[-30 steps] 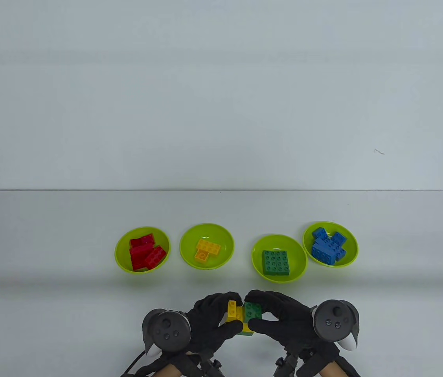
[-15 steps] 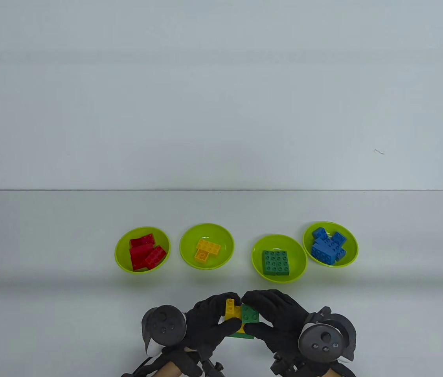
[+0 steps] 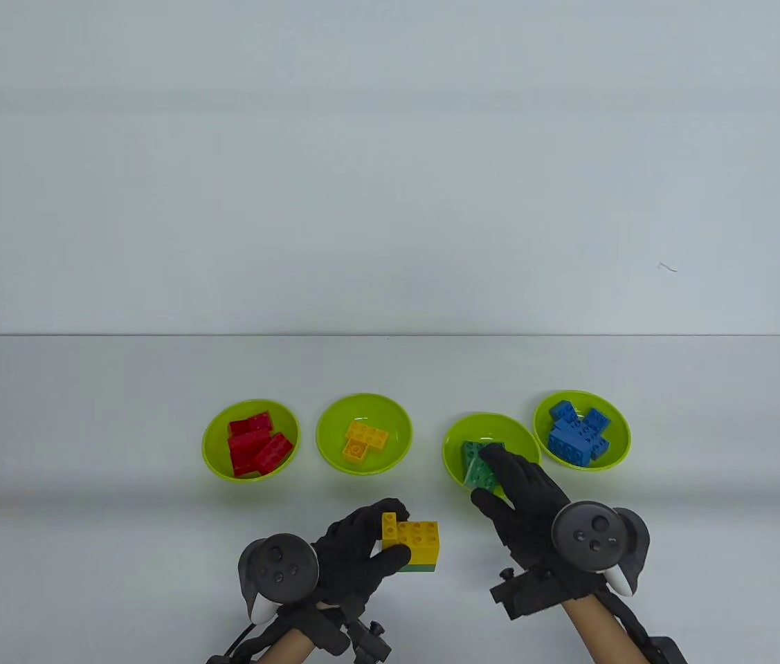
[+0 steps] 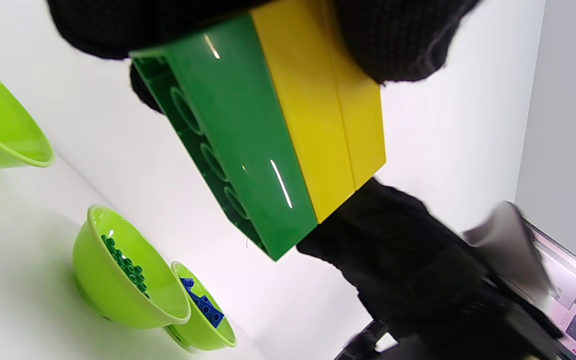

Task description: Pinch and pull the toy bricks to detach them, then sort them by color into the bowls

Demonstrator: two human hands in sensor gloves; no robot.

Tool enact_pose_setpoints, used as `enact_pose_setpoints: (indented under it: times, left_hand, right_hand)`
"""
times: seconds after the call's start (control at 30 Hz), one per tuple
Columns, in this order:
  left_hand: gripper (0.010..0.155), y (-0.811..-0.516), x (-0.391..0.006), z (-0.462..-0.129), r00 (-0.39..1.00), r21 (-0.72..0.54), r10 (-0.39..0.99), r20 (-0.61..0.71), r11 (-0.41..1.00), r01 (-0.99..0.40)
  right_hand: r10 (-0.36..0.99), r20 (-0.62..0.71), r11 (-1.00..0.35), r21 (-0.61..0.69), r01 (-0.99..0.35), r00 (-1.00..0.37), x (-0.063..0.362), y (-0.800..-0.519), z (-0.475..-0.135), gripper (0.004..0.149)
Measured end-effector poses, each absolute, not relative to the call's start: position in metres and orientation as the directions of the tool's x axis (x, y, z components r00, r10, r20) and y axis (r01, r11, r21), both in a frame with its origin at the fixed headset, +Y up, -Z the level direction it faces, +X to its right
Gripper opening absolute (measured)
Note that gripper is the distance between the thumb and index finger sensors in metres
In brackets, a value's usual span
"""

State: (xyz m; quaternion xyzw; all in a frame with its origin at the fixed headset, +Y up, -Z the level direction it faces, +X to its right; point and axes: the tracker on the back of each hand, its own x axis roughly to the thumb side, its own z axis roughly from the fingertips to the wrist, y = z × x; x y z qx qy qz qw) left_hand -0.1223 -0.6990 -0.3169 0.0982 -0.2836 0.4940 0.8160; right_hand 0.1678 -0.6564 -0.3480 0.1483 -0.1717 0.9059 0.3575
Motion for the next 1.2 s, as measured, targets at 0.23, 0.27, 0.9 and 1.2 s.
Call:
enact_pose_setpoints:
  times: [0.23,0.27,0.9,1.2]
  left_hand:
    - [0.067,-0.699,-0.127,-0.318,0.360,-0.108,0.746,0.560,0.496,-0.861]
    - [0.068,-0.699,-0.128,-0.319,0.360,-0.107,0.747,0.560,0.495,-0.862]
    - [0.069,-0.701,-0.129,-0.322,0.343,-0.138,0.751,0.564,0.495,-0.858]
    - [0.068,-0.691,-0.117,-0.312,0.284,-0.180,0.745,0.603,0.474,-0.862]
  right_hand:
    - [0.469,0.108,-0.858,-0.182,-0.481,-0.877,0.179,-0.689,-0.411,0.060]
    - [0.434,0.089,-0.881,-0.164,-0.443,-0.896,0.180,-0.693,-0.416,0.060]
    - [0.696,0.346,-0.683,0.047,-0.729,-0.630,0.173,-0.669,-0.376,0.074]
    - [0.821,0.449,-0.515,0.317,-0.796,-0.352,0.138,-0.674,-0.306,0.087]
